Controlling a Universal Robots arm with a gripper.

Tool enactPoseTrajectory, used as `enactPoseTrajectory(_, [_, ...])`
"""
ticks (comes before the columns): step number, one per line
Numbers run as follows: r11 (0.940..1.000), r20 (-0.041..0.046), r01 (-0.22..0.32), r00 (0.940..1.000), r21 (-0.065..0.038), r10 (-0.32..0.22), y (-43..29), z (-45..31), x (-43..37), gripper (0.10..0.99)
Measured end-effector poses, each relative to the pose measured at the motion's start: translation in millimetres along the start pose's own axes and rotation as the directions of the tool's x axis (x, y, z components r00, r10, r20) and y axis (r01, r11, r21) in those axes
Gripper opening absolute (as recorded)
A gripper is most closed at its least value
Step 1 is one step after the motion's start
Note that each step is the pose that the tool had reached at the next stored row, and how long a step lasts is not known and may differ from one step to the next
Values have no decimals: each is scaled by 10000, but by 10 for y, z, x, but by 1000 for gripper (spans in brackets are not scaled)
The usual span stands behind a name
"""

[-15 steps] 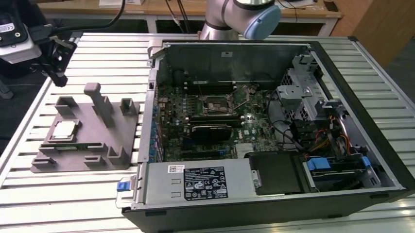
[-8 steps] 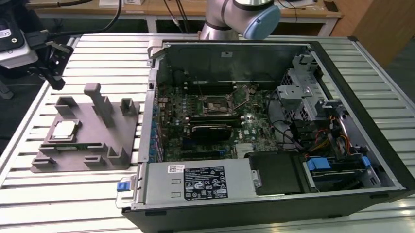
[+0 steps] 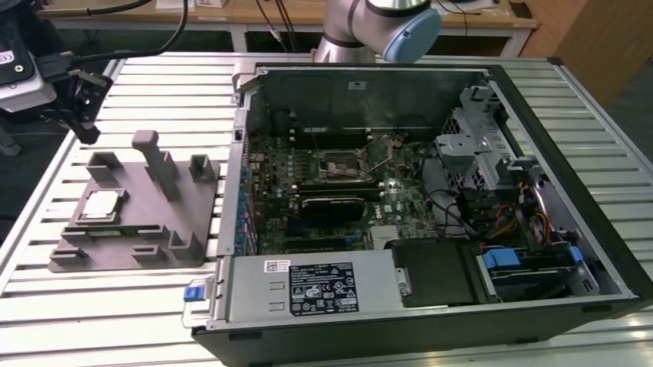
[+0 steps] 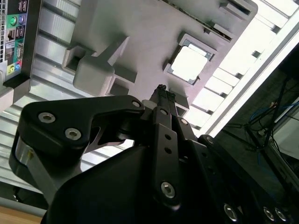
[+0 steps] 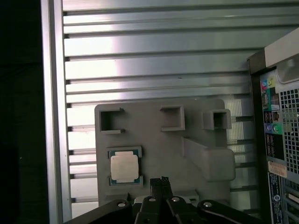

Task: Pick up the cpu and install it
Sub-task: 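Reach for the cpu, then pick up the cpu and move it towards the insertion slot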

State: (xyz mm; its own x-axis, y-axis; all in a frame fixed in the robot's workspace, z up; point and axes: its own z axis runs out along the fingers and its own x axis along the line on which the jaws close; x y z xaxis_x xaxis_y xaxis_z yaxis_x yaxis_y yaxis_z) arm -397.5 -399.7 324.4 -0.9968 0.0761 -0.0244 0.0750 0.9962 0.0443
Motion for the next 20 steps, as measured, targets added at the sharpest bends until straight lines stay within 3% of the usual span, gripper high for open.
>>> enactPoseTrajectory(20, [10000,0,-1,10000,-1,1,-5,43,48,106])
